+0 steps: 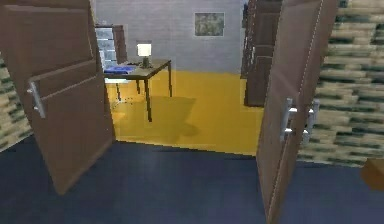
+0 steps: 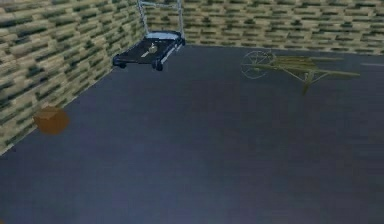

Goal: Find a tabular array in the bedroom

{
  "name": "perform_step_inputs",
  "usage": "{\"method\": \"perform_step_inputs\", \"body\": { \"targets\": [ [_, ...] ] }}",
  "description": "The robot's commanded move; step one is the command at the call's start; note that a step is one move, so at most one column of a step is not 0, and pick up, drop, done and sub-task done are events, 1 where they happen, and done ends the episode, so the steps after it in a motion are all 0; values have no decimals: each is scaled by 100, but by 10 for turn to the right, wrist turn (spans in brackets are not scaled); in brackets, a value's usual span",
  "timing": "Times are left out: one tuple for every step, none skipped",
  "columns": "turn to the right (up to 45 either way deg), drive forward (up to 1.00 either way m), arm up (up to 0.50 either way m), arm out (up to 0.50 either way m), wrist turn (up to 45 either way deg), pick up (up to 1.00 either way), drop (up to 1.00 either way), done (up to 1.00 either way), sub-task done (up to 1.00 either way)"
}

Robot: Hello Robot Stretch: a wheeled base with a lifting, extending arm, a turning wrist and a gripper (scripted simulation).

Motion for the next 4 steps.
{"method": "perform_step_inputs", "body": {
  "targets": [
    [0,90,0,0,0,0,0,0,0],
    [90,0,0,0,0,0,0,0,0],
    [0,100,0,0,0,0,0,0,0],
    [0,100,0,0,0,0,0,0,0]
  ]
}}
